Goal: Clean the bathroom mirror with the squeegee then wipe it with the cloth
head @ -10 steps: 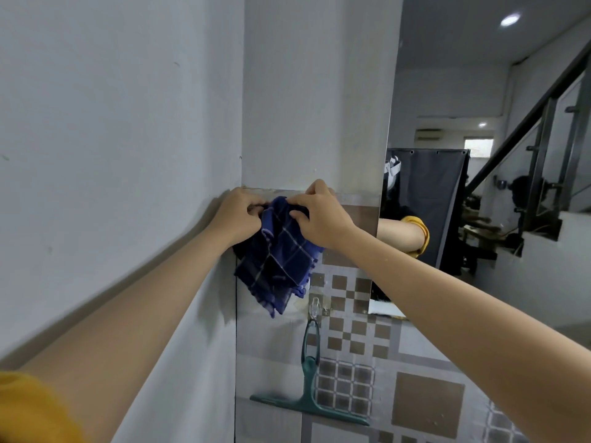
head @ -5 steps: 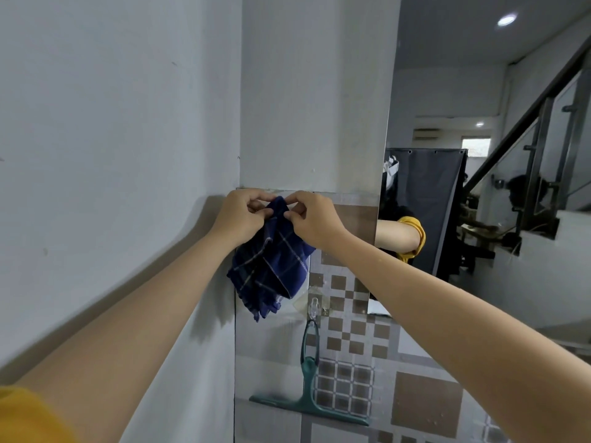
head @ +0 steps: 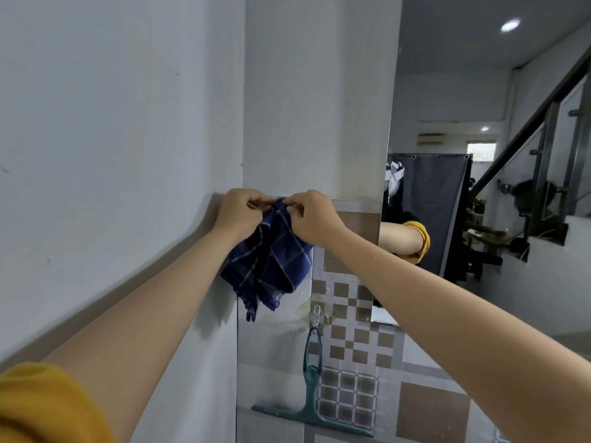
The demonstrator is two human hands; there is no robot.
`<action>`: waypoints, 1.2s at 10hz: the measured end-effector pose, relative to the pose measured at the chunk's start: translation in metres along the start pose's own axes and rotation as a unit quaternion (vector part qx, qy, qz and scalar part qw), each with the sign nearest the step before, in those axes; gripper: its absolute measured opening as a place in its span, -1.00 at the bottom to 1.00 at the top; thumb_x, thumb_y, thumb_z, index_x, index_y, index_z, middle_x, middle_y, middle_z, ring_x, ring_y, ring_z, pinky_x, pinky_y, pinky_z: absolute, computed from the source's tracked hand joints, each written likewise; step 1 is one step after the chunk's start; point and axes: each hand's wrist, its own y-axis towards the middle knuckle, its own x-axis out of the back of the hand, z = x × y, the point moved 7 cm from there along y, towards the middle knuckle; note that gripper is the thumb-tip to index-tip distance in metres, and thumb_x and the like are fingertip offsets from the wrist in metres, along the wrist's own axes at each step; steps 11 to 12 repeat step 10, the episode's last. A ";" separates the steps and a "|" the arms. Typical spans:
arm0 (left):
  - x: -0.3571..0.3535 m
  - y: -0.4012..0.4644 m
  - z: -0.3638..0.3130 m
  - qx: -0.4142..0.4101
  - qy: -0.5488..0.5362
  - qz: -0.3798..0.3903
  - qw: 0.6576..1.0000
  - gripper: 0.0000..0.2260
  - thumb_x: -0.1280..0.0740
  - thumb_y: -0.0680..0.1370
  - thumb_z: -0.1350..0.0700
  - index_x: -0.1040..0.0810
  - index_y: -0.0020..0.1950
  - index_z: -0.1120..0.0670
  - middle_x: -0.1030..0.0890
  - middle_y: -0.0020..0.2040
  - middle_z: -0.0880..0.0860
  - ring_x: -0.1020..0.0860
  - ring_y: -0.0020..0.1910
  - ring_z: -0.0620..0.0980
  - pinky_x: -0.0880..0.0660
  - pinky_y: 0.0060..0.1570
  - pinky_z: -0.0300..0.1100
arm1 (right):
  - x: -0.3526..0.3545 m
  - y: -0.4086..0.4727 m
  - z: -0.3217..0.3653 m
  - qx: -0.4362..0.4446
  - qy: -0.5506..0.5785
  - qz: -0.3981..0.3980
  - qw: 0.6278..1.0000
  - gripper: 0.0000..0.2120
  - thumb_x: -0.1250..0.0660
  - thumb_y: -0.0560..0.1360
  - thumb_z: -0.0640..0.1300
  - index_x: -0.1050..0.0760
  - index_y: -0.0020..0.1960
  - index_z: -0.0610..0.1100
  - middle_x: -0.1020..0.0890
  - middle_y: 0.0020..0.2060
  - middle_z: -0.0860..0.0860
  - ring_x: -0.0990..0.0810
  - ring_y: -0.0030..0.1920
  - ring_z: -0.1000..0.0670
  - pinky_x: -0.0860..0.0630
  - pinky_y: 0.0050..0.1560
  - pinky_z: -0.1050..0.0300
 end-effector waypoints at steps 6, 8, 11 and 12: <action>0.009 -0.026 0.006 0.086 -0.036 0.028 0.995 -0.73 -0.11 0.59 0.26 -0.53 0.18 0.10 -0.60 -0.05 -0.03 -0.54 -0.07 -0.15 -0.41 -0.17 -0.37 | 0.006 -0.029 0.004 -0.080 0.050 -0.023 0.995 -0.66 -0.22 0.58 -0.15 -0.44 0.33 -0.20 -0.65 0.07 -0.15 -0.59 0.07 -0.17 -0.56 0.04 -0.04; 0.011 -0.042 -0.012 0.079 -0.057 -0.004 0.995 -0.71 -0.14 0.58 0.23 -0.48 0.26 0.07 -0.55 0.14 0.04 -0.51 0.13 -0.07 -0.39 -0.01 -0.36 | 0.016 -0.044 0.014 -0.099 0.021 -0.023 0.995 -0.60 -0.16 0.61 -0.10 -0.33 0.42 -0.17 -0.52 0.29 -0.12 -0.48 0.27 -0.16 -0.48 0.12 -0.01; 0.005 -0.066 -0.053 0.066 -0.067 -0.055 0.994 -0.66 -0.16 0.56 0.22 -0.40 0.33 0.06 -0.48 0.29 0.05 -0.44 0.20 -0.09 -0.37 0.19 -0.21 | 0.055 -0.075 0.028 -0.107 0.086 -0.093 0.986 -0.57 -0.21 0.59 -0.10 -0.31 0.43 -0.14 -0.50 0.32 -0.08 -0.47 0.30 -0.07 -0.43 0.23 0.06; 0.005 -0.066 -0.053 0.066 -0.067 -0.055 0.994 -0.66 -0.16 0.56 0.22 -0.40 0.33 0.06 -0.48 0.29 0.05 -0.44 0.20 -0.09 -0.37 0.19 -0.21 | 0.055 -0.075 0.028 -0.107 0.086 -0.093 0.986 -0.57 -0.21 0.59 -0.10 -0.31 0.43 -0.14 -0.50 0.32 -0.08 -0.47 0.30 -0.07 -0.43 0.23 0.06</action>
